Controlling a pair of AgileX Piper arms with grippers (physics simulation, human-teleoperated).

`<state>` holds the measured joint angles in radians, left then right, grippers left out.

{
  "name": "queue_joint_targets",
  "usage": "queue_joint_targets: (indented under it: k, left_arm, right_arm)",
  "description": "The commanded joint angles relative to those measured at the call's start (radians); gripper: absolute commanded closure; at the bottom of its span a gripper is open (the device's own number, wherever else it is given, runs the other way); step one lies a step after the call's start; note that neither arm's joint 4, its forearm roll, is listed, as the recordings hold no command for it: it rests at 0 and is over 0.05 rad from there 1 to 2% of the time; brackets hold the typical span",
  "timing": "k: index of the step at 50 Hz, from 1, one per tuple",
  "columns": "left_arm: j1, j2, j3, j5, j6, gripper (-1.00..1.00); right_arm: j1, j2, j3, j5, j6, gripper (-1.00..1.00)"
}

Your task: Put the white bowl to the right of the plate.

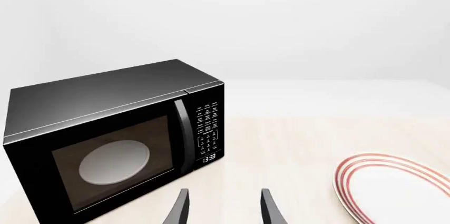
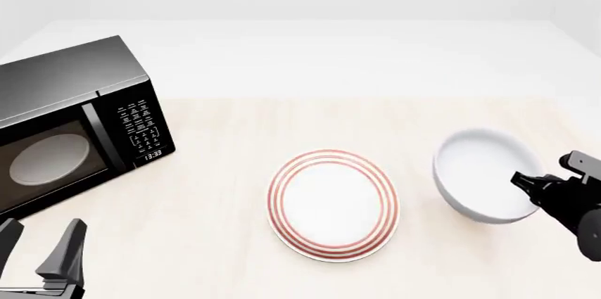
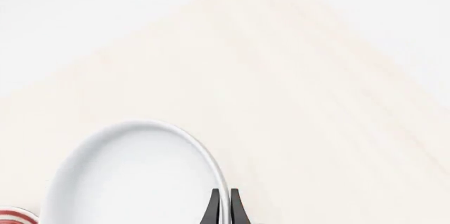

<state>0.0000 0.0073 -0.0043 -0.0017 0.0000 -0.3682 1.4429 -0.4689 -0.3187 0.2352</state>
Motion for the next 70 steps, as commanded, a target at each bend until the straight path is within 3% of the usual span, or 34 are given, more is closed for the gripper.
queue_joint_targets:
  k: [1,62,69,70]
  left_arm:
    - [0.000,0.000,0.000,0.000,0.000,-1.00]
    - [0.000,0.000,0.000,0.000,0.000,-1.00]
    - [0.000,0.000,0.000,0.000,0.000,-1.00]
    - [0.000,0.000,0.000,0.000,0.000,-1.00]
  right_arm:
    - [-0.032,0.024,0.011,-0.034,0.013,1.00]
    - [-0.046,0.192,0.055,-0.191,0.044,1.00]
    - [-0.047,0.123,0.066,-0.157,0.054,1.00]
    - [-0.050,0.107,0.068,-0.151,0.055,-1.00]
